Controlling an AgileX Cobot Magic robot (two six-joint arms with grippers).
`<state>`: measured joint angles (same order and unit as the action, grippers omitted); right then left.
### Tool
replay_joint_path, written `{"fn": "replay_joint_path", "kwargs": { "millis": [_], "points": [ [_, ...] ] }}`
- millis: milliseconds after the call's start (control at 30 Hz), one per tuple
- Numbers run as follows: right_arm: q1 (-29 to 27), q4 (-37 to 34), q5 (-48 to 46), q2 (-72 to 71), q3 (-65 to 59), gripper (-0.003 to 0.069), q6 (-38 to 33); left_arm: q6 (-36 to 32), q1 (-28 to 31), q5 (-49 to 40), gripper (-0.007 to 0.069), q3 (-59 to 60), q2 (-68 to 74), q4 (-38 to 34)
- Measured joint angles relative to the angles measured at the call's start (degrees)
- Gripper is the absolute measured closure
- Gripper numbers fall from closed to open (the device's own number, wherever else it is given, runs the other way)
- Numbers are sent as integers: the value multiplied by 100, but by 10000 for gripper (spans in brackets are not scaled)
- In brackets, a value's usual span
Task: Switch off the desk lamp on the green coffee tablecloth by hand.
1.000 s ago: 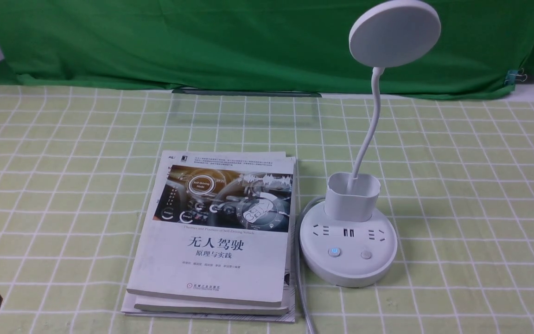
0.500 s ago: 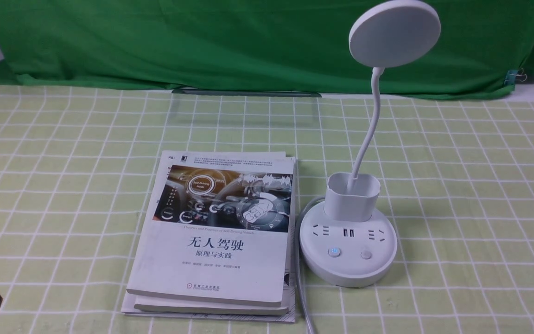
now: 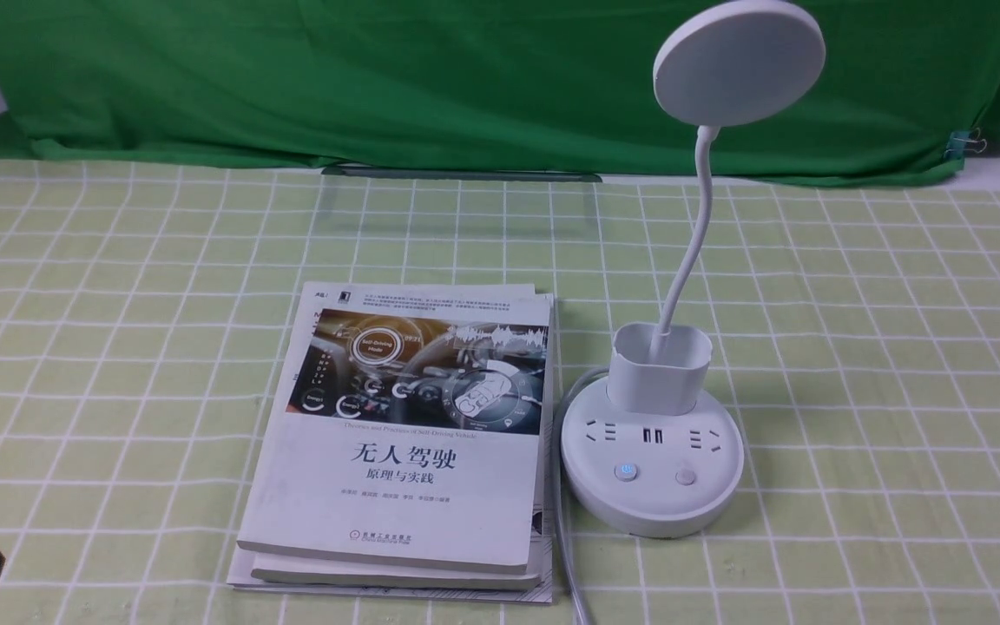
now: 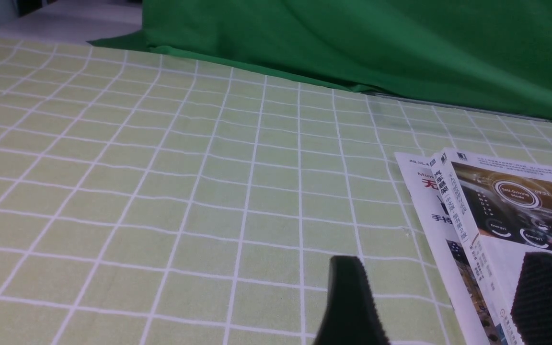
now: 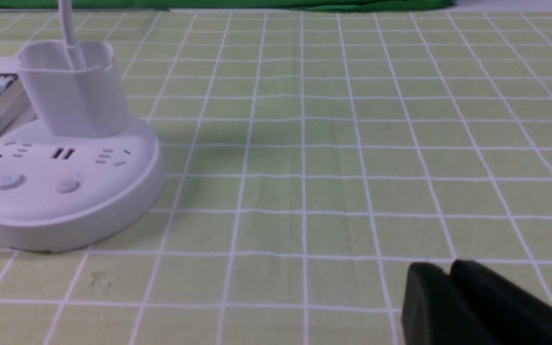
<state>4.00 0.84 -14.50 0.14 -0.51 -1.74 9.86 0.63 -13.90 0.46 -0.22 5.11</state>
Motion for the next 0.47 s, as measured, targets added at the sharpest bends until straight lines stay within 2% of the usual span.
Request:
{"fn": "replay_joint_path", "kwargs": {
  "millis": [467],
  "points": [
    [0, 0, 0, 0, 0, 501, -6, 0, 0, 0, 214, 0, 0, 0]
  ]
}}
